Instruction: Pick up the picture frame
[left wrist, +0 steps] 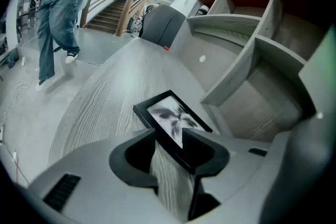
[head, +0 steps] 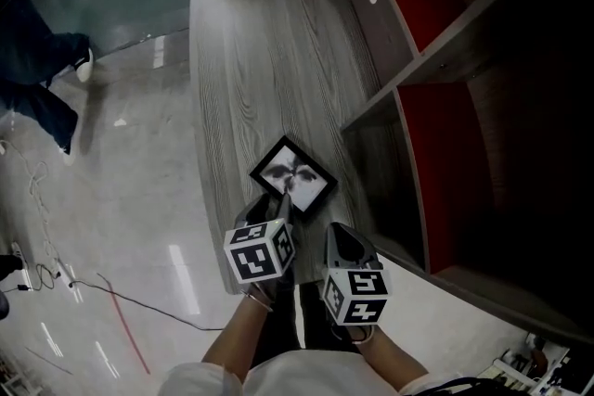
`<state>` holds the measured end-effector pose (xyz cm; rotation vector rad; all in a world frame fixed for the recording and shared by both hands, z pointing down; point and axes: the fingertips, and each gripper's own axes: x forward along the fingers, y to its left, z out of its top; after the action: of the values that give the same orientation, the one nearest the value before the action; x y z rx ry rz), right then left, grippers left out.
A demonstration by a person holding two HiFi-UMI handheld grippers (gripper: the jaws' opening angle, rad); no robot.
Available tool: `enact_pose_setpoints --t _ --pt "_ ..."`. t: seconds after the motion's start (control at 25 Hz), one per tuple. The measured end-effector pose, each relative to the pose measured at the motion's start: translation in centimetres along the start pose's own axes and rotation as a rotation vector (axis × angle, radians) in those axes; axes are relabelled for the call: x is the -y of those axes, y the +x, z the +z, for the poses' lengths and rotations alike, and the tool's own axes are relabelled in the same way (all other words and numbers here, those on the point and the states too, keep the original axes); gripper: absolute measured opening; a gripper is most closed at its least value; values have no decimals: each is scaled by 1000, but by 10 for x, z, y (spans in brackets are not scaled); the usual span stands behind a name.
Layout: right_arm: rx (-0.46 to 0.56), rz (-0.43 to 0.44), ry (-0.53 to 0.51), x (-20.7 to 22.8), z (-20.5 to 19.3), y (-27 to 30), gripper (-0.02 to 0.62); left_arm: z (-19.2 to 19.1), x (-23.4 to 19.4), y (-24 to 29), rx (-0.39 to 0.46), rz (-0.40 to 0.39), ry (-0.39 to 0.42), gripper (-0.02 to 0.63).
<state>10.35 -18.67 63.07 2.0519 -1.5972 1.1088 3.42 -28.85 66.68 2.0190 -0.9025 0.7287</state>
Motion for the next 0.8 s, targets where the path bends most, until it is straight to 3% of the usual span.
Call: enact_pose_setpoints --t 0.48,0.8 --pt "-6 13 6 5 1 4 32 -4 -10 14 -12 97 -64 170" --pt "-19 30 8 2 -1 7 32 -3 -10 16 -42 148 -49 170"
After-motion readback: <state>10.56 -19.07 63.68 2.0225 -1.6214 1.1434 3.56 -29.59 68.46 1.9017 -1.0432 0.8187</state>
